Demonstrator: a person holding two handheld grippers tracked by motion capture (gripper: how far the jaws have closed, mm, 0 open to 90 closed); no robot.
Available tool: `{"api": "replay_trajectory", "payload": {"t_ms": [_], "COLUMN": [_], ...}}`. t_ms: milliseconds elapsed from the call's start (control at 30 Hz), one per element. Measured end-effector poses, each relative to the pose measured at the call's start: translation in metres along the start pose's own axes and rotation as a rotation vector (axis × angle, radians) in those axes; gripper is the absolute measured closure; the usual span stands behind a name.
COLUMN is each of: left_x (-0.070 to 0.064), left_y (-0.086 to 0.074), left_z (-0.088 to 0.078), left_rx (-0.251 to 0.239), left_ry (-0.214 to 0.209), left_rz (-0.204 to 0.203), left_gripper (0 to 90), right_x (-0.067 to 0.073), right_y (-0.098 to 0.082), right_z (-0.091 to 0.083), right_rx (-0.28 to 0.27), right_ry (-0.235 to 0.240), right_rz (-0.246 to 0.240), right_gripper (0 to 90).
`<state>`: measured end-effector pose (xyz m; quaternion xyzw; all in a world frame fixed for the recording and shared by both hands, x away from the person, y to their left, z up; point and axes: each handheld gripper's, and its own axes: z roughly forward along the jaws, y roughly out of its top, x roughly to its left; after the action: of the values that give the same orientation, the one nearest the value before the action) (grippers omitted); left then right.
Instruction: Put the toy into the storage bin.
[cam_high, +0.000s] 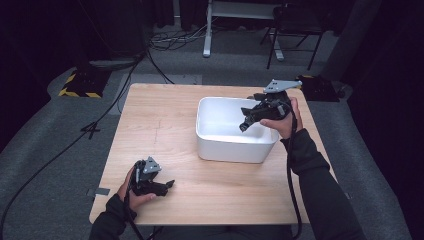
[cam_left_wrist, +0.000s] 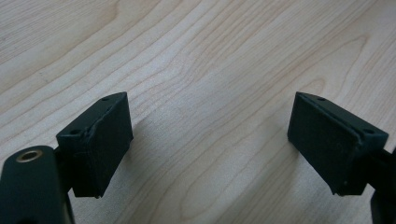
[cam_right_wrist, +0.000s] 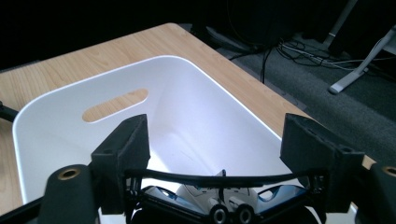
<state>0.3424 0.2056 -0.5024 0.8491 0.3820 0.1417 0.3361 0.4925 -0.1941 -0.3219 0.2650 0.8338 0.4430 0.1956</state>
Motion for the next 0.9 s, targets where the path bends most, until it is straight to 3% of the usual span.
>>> {"api": "replay_trajectory", "payload": {"t_ms": [900], "left_x": [0.0], "left_y": [0.0], "left_z": [0.0], "left_rx": [-0.002], "left_ry": [-0.001], "left_rz": [0.002], "left_gripper": [14.3], "right_x": [0.0], "right_y": [-0.022], "right_z": [0.025], "right_rx": [0.161], "right_ry": [0.053], "right_rz": [-0.052], "right_gripper": [24.5]}}
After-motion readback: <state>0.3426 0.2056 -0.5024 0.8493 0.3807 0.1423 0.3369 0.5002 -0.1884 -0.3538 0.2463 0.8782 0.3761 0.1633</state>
